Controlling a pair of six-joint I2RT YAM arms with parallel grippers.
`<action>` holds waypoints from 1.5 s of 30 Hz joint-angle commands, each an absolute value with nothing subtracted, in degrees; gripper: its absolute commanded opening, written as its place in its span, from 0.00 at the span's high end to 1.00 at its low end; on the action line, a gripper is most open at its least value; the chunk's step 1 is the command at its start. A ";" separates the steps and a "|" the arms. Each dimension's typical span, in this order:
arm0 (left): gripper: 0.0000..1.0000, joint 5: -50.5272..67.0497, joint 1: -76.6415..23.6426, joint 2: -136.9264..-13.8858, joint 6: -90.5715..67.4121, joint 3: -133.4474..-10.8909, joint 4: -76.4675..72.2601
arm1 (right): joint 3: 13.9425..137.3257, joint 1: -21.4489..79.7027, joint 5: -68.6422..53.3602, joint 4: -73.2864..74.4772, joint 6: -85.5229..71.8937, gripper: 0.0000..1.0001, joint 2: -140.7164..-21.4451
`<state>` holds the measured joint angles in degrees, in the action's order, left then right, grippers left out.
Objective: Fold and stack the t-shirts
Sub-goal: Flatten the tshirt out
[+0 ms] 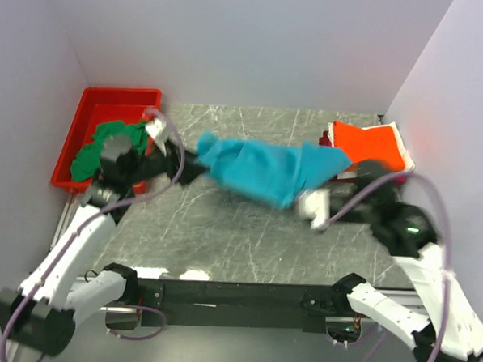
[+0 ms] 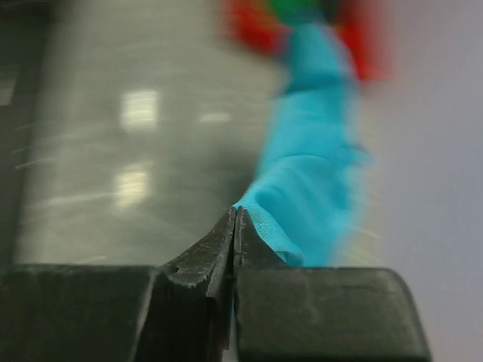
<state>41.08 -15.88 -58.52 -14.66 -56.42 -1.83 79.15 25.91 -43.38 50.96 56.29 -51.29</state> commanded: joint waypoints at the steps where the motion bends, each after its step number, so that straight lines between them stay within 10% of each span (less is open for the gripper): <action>1: 0.28 35.88 -15.82 -49.16 -19.67 -44.49 8.07 | 62.62 39.60 -50.45 59.45 63.65 0.88 -52.30; 3: 0.02 29.66 -15.82 -43.10 -21.87 -41.58 12.03 | 52.15 51.75 -45.73 52.85 57.69 0.56 -50.98; 7: 0.00 16.82 -15.64 -30.87 -23.82 -40.51 16.25 | 52.11 55.63 -38.78 51.25 59.07 0.32 -54.40; 17: 0.15 35.91 -16.86 -51.04 -34.97 -39.12 3.97 | 58.53 31.49 -34.18 42.18 51.76 0.30 -57.65; 28: 0.18 26.55 -38.84 -75.22 -22.69 -47.02 5.80 | 62.65 6.96 -38.05 46.03 55.80 0.31 -74.77; 45: 0.31 8.89 -54.57 -101.42 -14.94 -64.95 13.18 | 80.15 8.43 -27.44 43.95 43.68 0.39 -103.00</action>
<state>12.93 -52.38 -100.68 -15.70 -62.35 11.99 77.82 5.76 -32.58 46.30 48.49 -101.01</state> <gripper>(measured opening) 0.689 0.610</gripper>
